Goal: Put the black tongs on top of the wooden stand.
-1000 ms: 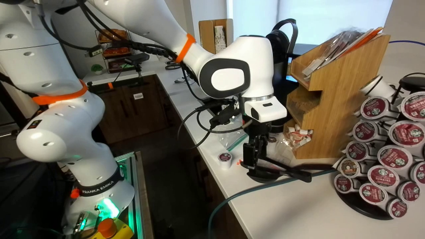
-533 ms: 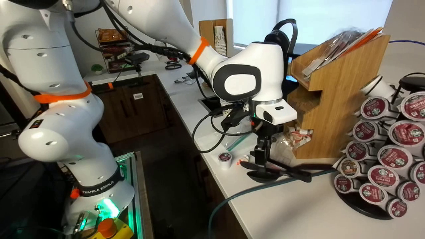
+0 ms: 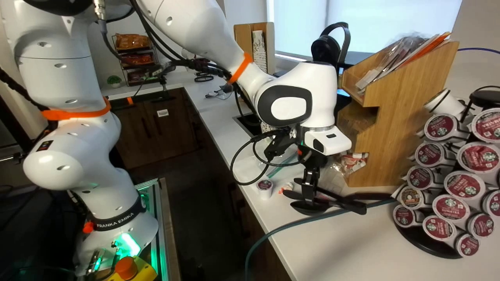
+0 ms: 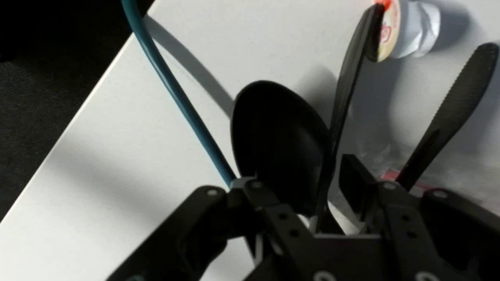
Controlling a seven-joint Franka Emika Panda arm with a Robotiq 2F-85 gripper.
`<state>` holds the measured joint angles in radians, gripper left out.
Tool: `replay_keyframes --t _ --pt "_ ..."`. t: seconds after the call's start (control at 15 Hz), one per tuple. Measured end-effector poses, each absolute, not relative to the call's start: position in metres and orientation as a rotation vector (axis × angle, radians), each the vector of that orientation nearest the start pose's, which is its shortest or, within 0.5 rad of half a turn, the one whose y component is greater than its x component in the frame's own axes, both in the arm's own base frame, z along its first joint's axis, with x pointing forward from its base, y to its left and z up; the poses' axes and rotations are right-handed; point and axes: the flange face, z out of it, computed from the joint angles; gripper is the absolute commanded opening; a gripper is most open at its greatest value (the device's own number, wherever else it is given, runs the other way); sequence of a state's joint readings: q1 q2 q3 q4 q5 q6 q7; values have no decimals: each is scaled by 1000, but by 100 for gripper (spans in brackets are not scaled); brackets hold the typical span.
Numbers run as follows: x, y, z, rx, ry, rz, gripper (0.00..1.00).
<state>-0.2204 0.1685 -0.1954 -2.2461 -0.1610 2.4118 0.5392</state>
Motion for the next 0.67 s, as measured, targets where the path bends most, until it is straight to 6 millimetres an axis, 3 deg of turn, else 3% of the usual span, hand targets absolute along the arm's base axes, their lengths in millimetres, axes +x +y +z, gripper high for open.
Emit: replay_keyframes --t 0.13,0.2,0.67 --pt "496 -218 289 -3007 1321 -4 5" --pt "497 -217 288 -3010 1318 -2 1" --pt "506 -215 288 -3025 1307 -15 1"
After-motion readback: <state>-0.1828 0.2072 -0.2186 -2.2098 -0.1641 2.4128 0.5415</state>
